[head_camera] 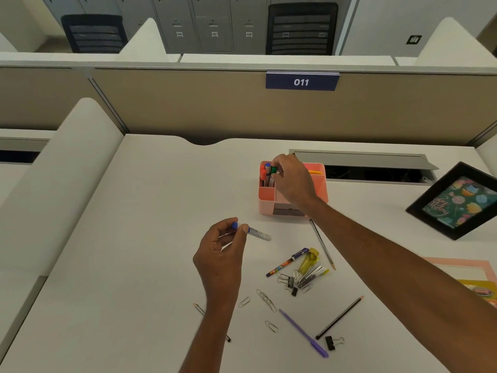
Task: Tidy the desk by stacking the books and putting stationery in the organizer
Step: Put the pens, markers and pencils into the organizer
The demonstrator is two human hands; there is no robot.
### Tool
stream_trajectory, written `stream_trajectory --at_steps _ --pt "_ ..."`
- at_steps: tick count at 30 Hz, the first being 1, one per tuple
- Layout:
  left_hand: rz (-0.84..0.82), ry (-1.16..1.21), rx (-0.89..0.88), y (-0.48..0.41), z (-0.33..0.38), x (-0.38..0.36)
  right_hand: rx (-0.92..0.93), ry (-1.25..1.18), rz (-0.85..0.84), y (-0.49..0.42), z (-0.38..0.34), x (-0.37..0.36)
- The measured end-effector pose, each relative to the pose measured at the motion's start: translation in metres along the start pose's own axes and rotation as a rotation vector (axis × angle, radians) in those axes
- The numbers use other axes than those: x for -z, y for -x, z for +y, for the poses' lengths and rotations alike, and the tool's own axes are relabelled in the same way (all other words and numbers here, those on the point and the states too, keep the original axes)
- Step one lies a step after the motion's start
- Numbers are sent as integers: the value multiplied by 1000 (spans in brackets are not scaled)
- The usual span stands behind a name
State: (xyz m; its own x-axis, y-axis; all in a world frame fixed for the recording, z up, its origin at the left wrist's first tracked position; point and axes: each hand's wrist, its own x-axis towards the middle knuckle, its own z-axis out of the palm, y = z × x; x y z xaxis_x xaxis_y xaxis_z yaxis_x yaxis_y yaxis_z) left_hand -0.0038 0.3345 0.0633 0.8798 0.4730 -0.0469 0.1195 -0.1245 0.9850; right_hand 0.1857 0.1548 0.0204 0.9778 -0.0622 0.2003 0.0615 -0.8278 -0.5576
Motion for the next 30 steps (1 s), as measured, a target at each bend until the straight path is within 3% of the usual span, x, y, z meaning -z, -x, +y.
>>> stream_trajectory --at_steps 14,30 --pt "2 3 -12 -8 3 -1 5 4 -20 5 -2 4" --pt "6 -51 -256 -60 40 -35 46 -112 -3 21 -2 28"
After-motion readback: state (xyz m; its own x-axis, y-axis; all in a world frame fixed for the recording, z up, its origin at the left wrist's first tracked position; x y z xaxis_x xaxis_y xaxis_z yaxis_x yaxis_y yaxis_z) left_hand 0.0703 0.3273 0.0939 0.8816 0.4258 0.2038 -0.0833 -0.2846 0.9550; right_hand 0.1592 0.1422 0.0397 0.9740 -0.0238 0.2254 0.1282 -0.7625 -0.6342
